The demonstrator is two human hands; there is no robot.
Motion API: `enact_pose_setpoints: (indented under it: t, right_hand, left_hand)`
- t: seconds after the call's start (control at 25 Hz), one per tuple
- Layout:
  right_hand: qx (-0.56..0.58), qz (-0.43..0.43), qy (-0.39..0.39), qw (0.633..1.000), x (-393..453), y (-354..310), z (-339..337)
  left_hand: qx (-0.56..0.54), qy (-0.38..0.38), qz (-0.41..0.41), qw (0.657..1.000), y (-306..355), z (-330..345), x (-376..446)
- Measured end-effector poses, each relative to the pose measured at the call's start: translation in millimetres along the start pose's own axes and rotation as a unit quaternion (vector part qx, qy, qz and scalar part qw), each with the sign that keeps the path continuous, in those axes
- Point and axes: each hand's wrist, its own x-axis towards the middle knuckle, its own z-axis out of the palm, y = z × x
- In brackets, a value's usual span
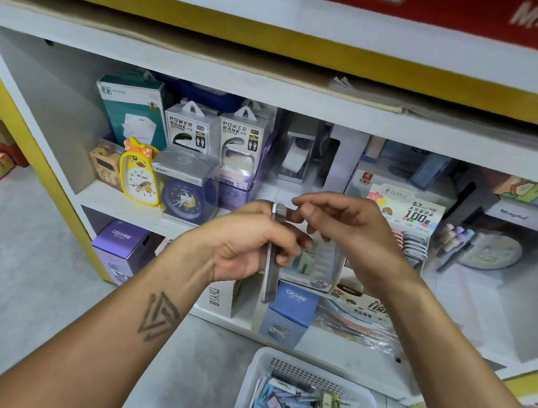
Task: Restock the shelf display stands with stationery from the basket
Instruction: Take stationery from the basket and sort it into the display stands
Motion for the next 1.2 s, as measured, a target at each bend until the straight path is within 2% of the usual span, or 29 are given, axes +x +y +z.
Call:
enact_pose_setpoints:
  t: [0.12,0.28,0.36,0.44,0.52,0.64,0.76,0.84,0.88,0.92,1.0,1.12,1.2]
  right_hand:
    - [-0.032,-0.010,-0.025,0.999,-16.4,-3.9,-11.1]
    - [0.019,0.014,0.067,0.997,-39.3,-4.6,-57.1]
    - [0.060,0.007,0.127,0.990,-50.5,-6.1,-82.7]
    - [0.087,-0.009,0.165,0.982,-63.6,-6.7,-107.1]
    - [0.125,-0.003,0.179,0.976,-76.9,-4.8,-128.4]
    - [0.164,0.046,0.184,0.968,-95.5,-3.8,-151.6]
    - [0.032,0.034,0.224,0.974,-104.8,-5.1,-162.8]
    - [-0.037,0.018,0.273,0.961,-107.5,-6.4,-168.9]
    - [-0.053,0.013,0.310,0.949,-107.9,-6.4,-173.3]
    - [-0.066,0.008,0.350,0.935,-108.6,-5.7,-178.2]
    - [-0.132,-0.001,0.406,0.904,-110.1,-1.7,-187.4]
    - [-0.289,0.000,0.382,0.878,-112.1,6.6,-189.0]
    - [-0.307,0.001,0.354,0.883,-111.8,11.4,-186.1]
  left_hand:
    - [0.024,-0.065,0.003,0.998,-9.1,26.5,9.4]
    - [0.023,-0.103,-0.026,0.994,-15.2,57.5,26.5]
    - [0.054,-0.142,-0.090,0.984,-16.3,63.4,31.0]
    - [0.082,-0.143,-0.135,0.977,-20.2,73.0,36.1]
    - [0.096,-0.099,-0.095,0.986,-27.3,88.8,43.0]
    - [0.154,-0.004,0.031,0.988,-41.1,115.5,56.2]
    - [0.221,0.035,0.085,0.971,-52.9,137.1,66.6]
    - [0.263,0.041,0.096,0.959,-61.6,149.0,72.3]
    - [0.320,0.055,0.115,0.939,-66.3,152.7,75.1]
    - [0.396,0.069,0.145,0.904,-71.5,153.6,77.6]
    - [0.529,0.044,0.217,0.819,-79.0,152.2,78.2]
    - [0.641,-0.067,0.269,0.716,-90.4,149.1,74.8]
    - [0.672,-0.081,0.281,0.680,-95.4,149.0,77.0]
